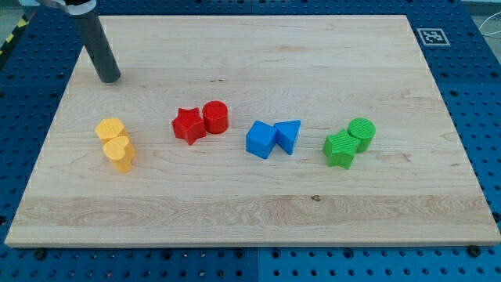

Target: Move your arm a bit up

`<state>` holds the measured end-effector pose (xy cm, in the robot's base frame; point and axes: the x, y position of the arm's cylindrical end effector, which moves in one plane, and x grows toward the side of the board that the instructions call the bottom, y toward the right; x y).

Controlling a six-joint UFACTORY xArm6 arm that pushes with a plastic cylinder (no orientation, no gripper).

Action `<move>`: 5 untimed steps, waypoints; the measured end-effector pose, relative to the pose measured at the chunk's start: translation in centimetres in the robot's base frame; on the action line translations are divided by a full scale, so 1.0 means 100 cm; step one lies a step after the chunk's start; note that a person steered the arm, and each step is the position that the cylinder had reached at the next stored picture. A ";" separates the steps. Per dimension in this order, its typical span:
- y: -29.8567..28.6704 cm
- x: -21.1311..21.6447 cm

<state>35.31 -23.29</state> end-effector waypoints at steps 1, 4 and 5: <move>0.000 -0.004; 0.000 -0.005; 0.000 -0.005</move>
